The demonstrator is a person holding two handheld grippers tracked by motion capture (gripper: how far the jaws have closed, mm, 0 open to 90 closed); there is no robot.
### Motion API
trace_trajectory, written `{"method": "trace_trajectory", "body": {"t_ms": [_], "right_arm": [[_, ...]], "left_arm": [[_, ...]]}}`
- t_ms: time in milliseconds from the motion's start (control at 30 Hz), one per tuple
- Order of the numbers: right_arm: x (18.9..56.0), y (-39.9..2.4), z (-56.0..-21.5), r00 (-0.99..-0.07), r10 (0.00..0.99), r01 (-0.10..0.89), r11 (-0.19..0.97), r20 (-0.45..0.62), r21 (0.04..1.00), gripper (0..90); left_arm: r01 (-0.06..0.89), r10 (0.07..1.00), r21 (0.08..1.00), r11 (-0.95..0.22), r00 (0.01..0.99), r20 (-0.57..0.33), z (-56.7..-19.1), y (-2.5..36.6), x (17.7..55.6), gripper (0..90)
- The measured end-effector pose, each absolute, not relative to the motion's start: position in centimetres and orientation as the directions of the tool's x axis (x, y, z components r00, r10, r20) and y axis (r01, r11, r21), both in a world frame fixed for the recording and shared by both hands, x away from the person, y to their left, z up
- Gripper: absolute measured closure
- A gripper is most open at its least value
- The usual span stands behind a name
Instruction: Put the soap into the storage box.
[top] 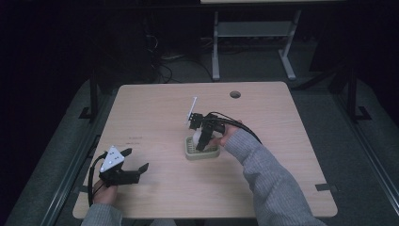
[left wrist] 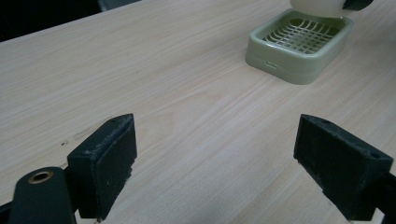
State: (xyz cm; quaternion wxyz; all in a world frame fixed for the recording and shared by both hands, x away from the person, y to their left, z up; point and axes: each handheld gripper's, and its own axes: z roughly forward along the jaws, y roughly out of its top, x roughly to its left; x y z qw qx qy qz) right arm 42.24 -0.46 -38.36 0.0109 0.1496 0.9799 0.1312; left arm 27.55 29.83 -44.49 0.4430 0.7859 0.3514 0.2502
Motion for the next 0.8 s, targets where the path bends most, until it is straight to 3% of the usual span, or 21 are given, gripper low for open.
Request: {"method": "trace_trajectory", "body": {"t_ms": [800], "right_arm": [[43.2,0.3,-40.8,-0.951,0.309,0.302,0.929,0.001,0.215,23.6]], "left_arm": [[0.331,0.778,0.876,-0.35,0.624,0.074,-44.5,29.9,27.5,12.8]]}}
